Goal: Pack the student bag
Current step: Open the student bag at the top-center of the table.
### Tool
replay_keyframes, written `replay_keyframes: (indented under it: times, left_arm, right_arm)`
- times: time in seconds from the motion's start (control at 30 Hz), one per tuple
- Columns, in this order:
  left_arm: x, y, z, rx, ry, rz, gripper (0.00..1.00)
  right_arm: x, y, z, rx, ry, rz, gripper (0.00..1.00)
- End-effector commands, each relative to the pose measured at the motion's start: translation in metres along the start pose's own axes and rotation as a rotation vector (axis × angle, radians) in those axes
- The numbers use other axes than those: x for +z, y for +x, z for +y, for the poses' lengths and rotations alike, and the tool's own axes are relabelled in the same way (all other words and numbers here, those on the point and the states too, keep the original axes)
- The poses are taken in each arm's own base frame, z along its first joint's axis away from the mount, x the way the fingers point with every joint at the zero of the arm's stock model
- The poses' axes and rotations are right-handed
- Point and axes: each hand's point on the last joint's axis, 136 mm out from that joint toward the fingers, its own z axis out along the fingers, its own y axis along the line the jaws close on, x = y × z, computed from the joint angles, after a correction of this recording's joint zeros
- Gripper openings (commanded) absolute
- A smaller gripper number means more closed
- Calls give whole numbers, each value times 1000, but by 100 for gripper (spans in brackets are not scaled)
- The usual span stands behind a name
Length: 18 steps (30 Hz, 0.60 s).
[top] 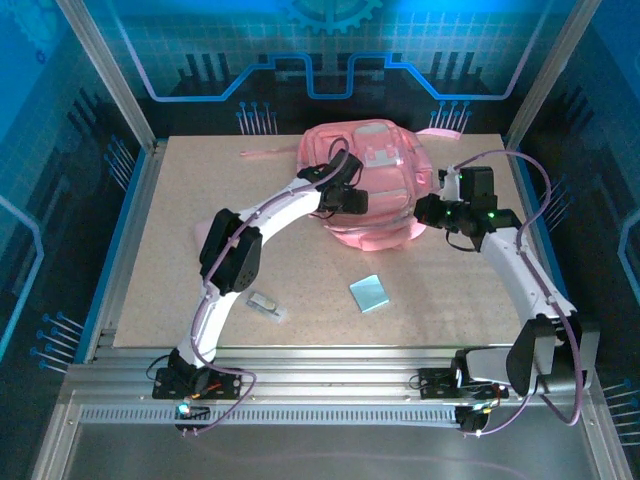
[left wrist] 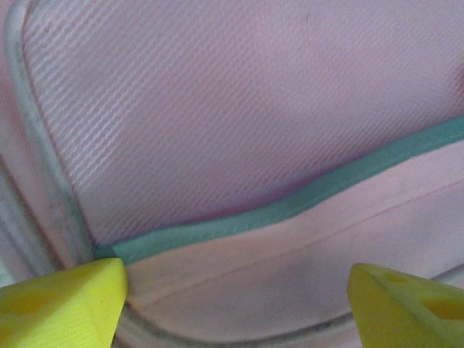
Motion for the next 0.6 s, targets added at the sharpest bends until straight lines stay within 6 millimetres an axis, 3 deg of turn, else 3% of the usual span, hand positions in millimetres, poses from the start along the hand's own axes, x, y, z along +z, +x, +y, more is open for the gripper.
replay_keyframes:
  times: [0.0, 0.17, 0.4, 0.57]
  left_arm:
    - [-28, 11, 28, 8, -109, 15, 82]
    - [-45, 1, 31, -11, -100, -42, 84]
    - [-17, -5, 20, -31, -54, -29, 80]
    - [4, -15, 17, -71, -27, -44, 72]
  right_arm:
    - [-3, 0, -7, -2, 19, -15, 0]
    - [-2, 2, -10, -1, 29, -12, 0]
    - [-4, 2, -9, 0, 24, -18, 0]
    - [-6, 3, -9, -5, 28, -20, 0]
